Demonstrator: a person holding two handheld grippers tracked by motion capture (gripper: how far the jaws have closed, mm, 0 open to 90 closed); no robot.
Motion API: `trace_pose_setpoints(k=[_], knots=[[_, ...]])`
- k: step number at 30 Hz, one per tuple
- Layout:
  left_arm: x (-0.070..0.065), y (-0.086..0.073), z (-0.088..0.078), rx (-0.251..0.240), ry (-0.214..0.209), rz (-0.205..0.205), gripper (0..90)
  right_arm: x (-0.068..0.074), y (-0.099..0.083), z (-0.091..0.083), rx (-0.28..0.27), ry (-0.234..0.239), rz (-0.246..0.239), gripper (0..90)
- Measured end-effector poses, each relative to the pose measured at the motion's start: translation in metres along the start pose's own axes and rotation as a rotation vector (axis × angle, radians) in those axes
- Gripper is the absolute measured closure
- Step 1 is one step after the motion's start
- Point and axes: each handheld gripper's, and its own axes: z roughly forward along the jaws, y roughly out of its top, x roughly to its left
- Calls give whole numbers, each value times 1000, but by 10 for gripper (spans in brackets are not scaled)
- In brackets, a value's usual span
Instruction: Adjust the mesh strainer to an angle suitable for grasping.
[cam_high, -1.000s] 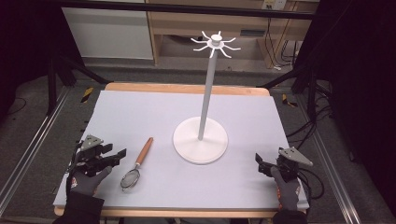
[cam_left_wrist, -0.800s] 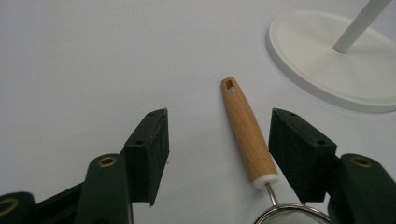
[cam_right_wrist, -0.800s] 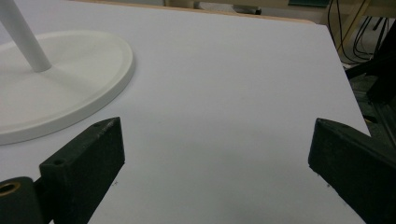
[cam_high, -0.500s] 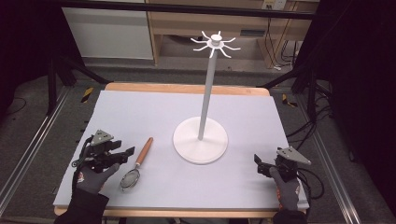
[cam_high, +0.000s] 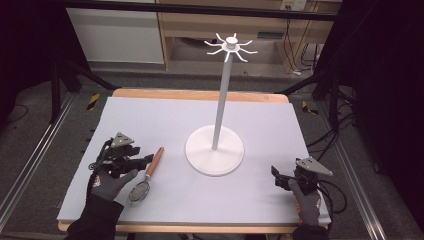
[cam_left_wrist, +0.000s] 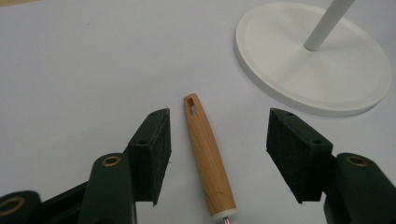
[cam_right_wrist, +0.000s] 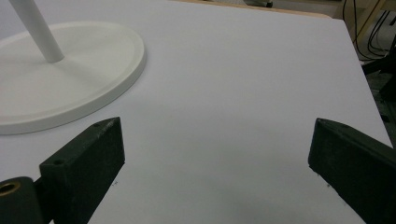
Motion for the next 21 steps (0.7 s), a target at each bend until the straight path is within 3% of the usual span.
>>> trace_pose_setpoints(k=[21], knots=[[-3, 3, 37, 142, 3, 25, 432, 1, -1, 3, 22, 6, -19, 41]])
